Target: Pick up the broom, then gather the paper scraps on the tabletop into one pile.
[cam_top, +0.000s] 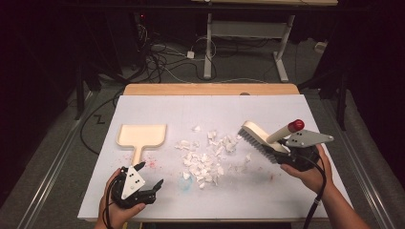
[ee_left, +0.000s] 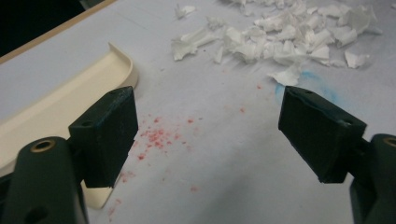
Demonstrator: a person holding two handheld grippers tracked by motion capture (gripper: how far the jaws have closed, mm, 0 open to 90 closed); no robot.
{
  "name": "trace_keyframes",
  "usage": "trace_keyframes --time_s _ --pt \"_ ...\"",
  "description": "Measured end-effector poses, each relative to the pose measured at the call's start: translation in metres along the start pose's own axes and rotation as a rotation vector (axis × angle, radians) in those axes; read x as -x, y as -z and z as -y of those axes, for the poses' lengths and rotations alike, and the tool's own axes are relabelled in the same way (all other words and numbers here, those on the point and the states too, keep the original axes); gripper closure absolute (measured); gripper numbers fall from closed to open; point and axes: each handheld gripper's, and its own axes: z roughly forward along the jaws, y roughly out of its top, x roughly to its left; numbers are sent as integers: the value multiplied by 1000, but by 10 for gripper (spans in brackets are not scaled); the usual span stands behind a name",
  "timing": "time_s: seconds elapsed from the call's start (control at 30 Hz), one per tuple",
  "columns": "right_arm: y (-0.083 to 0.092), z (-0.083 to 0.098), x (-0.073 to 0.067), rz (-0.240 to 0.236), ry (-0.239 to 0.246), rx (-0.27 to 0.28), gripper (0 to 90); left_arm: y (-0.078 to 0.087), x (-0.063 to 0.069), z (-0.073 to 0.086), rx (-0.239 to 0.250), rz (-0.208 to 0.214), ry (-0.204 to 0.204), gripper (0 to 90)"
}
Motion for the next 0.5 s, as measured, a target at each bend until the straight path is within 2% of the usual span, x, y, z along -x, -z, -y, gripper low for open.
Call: trace_keyframes --time_s 0.03,0.13,0.2,0.23,0.3,0.37,0.4,0.43,0.47,0.5 --pt "-1 2 5 0 -28 0 681 0 1 0 5 -5 -9 189" --pt "-2 4 12 39 -34 -12 681 -1 2 1 2 3 -7 189" --pt "-3 6 16 62 -43 -17 680 0 0 2 4 15 9 189" --pt "-5 7 19 68 -50 -24 681 0 0 3 -4 27 30 189" --pt "-6 8 21 74 -49 -32 681 -1 0 3 -11 31 33 188" --pt "-10 10 26 131 -42 -49 681 -1 1 2 -10 32 34 188" --pt "-15 12 32 177 -41 -72 681 -2 1 2 -11 33 33 188" --pt "-15 12 32 177 -41 -72 681 -3 1 3 -15 36 33 188" --pt "-21 16 38 210 -65 -92 681 -4 1 3 -23 40 30 188" --pt "-22 18 39 213 -72 -100 680 -5 1 4 -31 45 7 188"
